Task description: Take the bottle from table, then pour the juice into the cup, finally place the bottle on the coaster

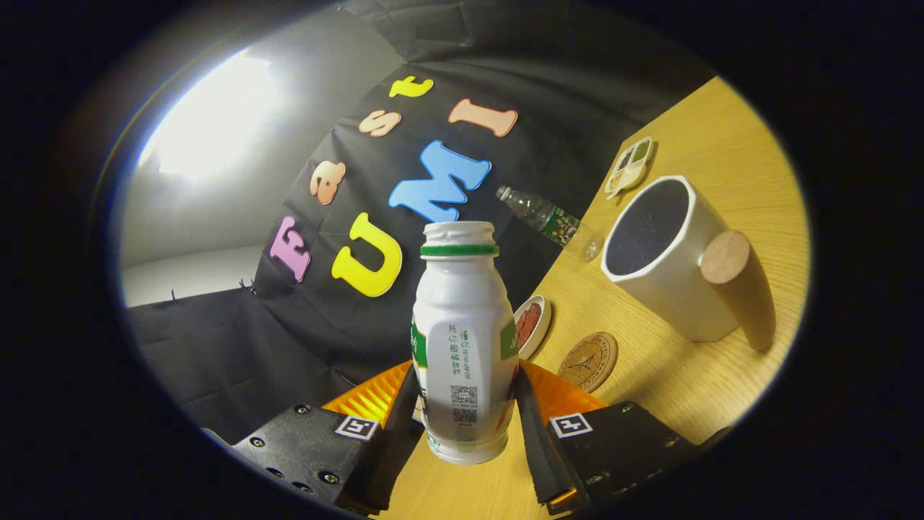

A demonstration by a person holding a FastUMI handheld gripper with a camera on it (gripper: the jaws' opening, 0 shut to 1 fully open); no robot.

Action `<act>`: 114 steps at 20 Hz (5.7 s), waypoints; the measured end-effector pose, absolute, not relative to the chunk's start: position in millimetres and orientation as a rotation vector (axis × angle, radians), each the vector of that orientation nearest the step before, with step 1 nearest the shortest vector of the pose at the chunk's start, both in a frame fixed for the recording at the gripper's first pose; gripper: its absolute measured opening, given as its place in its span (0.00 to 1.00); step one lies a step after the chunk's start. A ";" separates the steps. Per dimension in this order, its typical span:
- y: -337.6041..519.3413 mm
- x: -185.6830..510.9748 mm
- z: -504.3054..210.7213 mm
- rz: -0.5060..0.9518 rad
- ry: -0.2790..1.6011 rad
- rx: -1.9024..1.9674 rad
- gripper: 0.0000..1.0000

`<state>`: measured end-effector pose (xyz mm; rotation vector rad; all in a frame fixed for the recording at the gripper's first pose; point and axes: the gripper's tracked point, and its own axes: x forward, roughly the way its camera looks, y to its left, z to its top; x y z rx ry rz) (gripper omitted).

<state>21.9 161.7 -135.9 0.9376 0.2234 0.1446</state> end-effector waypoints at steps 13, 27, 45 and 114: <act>139.3 26.6 -113.2 0.097 0.160 1.274 0.71; 138.5 35.9 -96.1 0.091 0.107 1.455 0.71; 144.4 34.6 -90.8 0.100 0.091 1.573 0.71; 140.7 38.0 -88.7 0.084 0.078 1.738 0.71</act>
